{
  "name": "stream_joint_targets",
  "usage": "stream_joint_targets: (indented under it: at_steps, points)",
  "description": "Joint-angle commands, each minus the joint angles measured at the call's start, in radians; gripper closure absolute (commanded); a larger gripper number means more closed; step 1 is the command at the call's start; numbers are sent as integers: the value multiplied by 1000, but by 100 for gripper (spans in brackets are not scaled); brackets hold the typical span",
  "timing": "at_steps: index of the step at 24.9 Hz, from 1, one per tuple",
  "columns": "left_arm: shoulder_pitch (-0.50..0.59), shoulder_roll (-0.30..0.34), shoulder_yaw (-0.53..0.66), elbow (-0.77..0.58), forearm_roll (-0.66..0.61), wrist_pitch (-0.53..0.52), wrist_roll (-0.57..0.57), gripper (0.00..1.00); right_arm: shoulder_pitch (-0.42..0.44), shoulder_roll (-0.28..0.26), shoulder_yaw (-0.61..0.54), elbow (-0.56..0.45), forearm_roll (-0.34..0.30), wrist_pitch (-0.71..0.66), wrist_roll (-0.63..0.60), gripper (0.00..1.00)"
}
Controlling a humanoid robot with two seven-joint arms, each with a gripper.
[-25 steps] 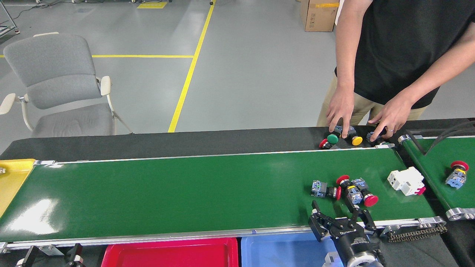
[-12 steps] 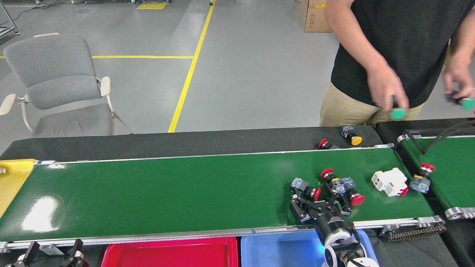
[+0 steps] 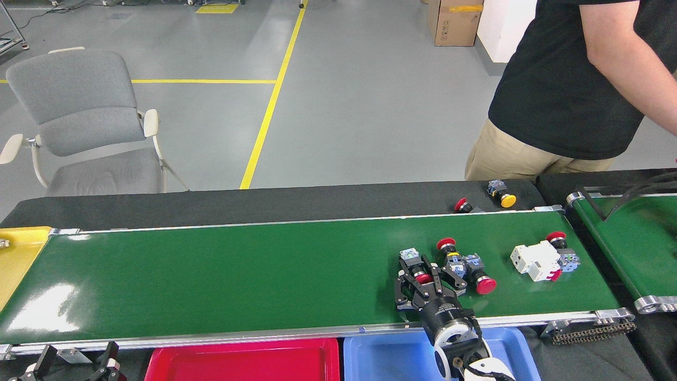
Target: Pick switch part from conveyor to tray
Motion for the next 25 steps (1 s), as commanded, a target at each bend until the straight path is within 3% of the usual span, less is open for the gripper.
stream_joint_targets:
  at_steps: [1,4,7,9,10,11,12,16,21,23,25]
  points:
    - [0,3,3,-16,1,1,3,0,-14,-6,1,-25,-1,-7,-6,84]
    - [0,4,4,-11,1,1,3,0,5,-9,65,-113,-3,-76,-12,86]
    - [2,3,3,-10,3,-1,3,0,69,-27,131,-219,-3,-314,-21,85]
    - [2,4,3,-13,3,-1,3,0,101,-30,153,-256,-3,-521,-32,76]
    - [0,4,3,-13,3,1,3,0,104,-29,168,-256,-3,-605,-34,60]
    - [0,6,3,-11,3,1,3,0,106,-19,189,-252,0,-677,-34,12]
    - [0,6,3,-11,3,1,3,0,108,-15,219,-252,-1,-690,-34,0]
    - [-9,6,-6,-10,1,-1,1,0,106,-9,269,-250,-1,-687,-31,0]
    - [-7,9,-8,-10,3,-1,1,0,126,2,212,-273,-16,-638,-31,0]
    - [-1,9,-6,-8,1,1,1,0,190,7,110,-328,-24,-521,-32,0]
    - [-3,7,-9,-14,3,-1,1,0,296,30,-15,-396,-23,-315,-35,1]
